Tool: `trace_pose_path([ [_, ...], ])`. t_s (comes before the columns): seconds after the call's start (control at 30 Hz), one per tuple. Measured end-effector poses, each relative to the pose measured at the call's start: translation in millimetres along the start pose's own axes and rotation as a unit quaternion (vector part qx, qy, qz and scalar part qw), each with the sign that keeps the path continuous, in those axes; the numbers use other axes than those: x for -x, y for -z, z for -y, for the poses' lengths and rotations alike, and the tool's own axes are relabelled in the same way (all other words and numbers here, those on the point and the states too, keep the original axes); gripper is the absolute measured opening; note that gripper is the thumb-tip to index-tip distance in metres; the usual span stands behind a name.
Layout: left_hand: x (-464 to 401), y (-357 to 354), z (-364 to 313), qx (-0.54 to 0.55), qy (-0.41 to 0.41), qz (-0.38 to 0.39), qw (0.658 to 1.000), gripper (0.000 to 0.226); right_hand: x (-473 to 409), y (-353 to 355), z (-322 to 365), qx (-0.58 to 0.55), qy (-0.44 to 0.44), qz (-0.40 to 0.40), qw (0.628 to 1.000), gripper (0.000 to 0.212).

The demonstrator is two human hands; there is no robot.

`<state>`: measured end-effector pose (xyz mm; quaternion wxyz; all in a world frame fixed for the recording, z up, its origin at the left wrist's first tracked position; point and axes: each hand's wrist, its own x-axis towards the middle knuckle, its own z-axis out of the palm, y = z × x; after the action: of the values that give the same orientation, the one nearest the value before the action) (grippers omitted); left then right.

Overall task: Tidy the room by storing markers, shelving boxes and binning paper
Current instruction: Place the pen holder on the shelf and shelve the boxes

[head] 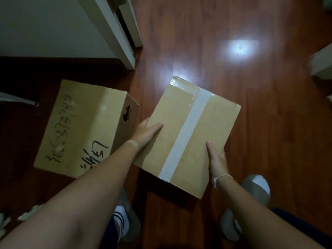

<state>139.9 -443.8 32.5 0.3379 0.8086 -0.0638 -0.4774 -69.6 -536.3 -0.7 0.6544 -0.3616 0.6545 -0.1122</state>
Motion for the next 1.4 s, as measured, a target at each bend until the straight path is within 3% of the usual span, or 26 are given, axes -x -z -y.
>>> trace_pose_path([
  [0.3, 111.4, 41.5, -79.9, 0.042, -0.068, -0.048, 0.996, 0.036, 90.1, 21.0, 114.8, 0.018, 0.107, 0.093, 0.99, 0.047],
  [0.43, 186.6, 82.2, -119.5, 0.065, -0.121, -0.085, 0.987, 0.046, 154.8, 18.5, 178.7, 0.018, 0.181, 0.157, 0.971, 0.04],
  [0.6, 285.4, 145.8, -147.2, 0.086, -0.188, -0.159, 0.965, 0.038, 238.9, -4.1, 239.4, 0.034, 0.253, 0.225, 0.94, 0.047],
  [0.87, 481.5, 280.5, -125.4, 0.127, -0.246, -0.322, 0.905, 0.033, 432.6, -89.4, 284.3, 0.07, 0.349, 0.409, 0.84, 0.041],
  [1.0, 591.6, 341.5, -97.4, 0.139, -0.294, -0.405, 0.854, 0.027, 542.6, -125.4, 288.6, 0.106, 0.323, 0.503, 0.794, 0.029],
  [1.17, 716.8, 387.7, -64.9, 0.148, -0.333, -0.443, 0.819, 0.025, 658.8, -161.6, 284.4, 0.045, 0.349, 0.555, 0.754, 0.021],
  [1.3, 801.8, 409.3, -23.9, 0.16, -0.348, -0.485, 0.786, 0.022, 751.5, -191.7, 264.0, 0.008, 0.353, 0.612, 0.708, 0.063],
  [1.4, 847.9, 425.0, 8.0, 0.169, -0.339, -0.52, 0.765, 0.022, 806.8, -206.9, 237.5, 0.025, 0.331, 0.668, 0.666, 0.06],
])
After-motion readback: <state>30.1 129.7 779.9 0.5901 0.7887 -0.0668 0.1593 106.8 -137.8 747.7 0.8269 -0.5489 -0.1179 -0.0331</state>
